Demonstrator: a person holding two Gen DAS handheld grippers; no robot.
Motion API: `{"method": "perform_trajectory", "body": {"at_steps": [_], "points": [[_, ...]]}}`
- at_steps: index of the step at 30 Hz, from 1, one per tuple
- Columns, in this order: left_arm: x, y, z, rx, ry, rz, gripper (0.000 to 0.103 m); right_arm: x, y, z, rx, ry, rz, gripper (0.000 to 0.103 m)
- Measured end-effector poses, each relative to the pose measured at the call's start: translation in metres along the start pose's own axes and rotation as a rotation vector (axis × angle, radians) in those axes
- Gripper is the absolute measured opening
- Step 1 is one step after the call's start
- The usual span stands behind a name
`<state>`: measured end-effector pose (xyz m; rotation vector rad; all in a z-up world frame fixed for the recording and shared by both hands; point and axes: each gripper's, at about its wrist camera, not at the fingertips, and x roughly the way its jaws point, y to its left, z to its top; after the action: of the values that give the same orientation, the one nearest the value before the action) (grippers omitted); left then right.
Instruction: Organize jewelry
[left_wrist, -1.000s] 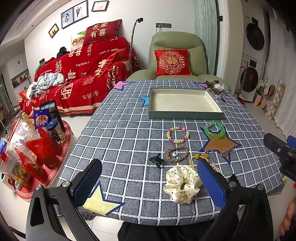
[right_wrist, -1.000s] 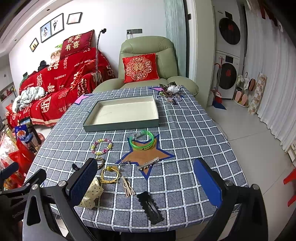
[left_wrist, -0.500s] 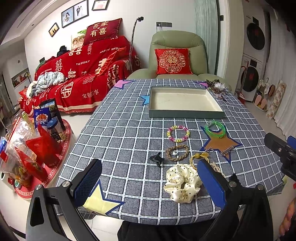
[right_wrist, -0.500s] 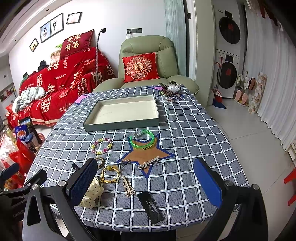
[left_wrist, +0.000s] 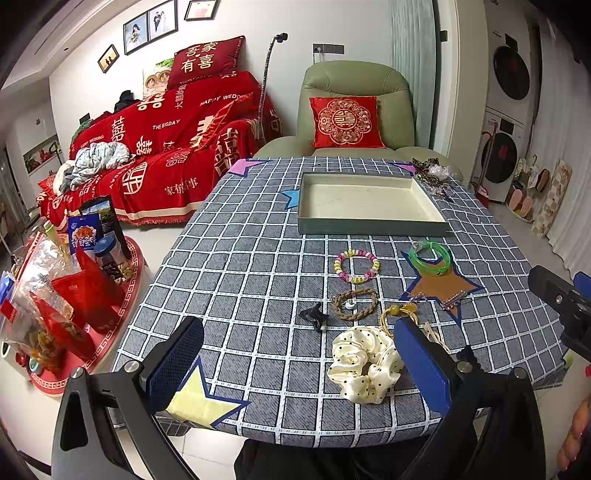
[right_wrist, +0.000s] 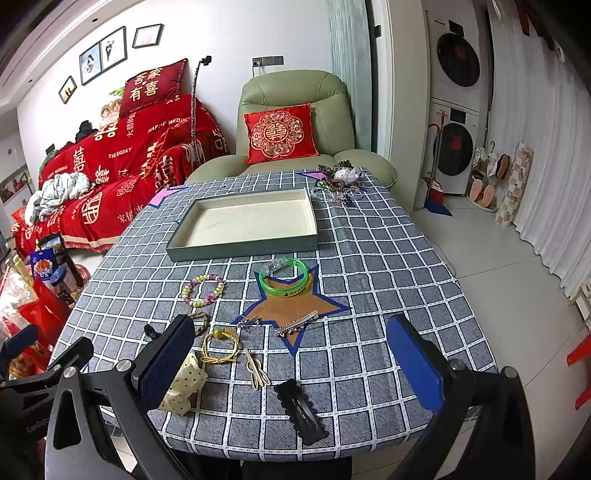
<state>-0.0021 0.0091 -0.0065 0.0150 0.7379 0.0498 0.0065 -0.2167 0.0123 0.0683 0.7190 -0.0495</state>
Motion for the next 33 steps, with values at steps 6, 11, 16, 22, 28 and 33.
{"method": "perform_trajectory", "body": {"at_steps": [6,11,16,22,28,33], "points": [[0.0,0.0,0.001,0.001,0.0,-0.002,0.103,0.0,0.0,0.0,0.0,0.0,-0.001,0.103],[0.0,0.0,-0.001,0.0,0.002,-0.002,0.103,0.0,0.0,0.0,-0.001,0.001,0.0,0.103],[0.0,0.001,-0.003,0.0,0.004,-0.002,0.103,0.0,0.0,0.001,-0.001,0.001,-0.001,0.103],[0.001,0.0,-0.005,0.0,0.012,0.0,0.103,0.0,0.0,0.0,0.001,0.005,0.0,0.103],[0.003,-0.002,-0.005,0.001,0.022,-0.008,0.103,0.001,-0.001,0.0,-0.001,0.008,-0.001,0.103],[0.012,-0.002,-0.009,0.0,0.059,-0.037,0.103,0.009,-0.001,-0.013,0.001,0.028,-0.005,0.103]]}}
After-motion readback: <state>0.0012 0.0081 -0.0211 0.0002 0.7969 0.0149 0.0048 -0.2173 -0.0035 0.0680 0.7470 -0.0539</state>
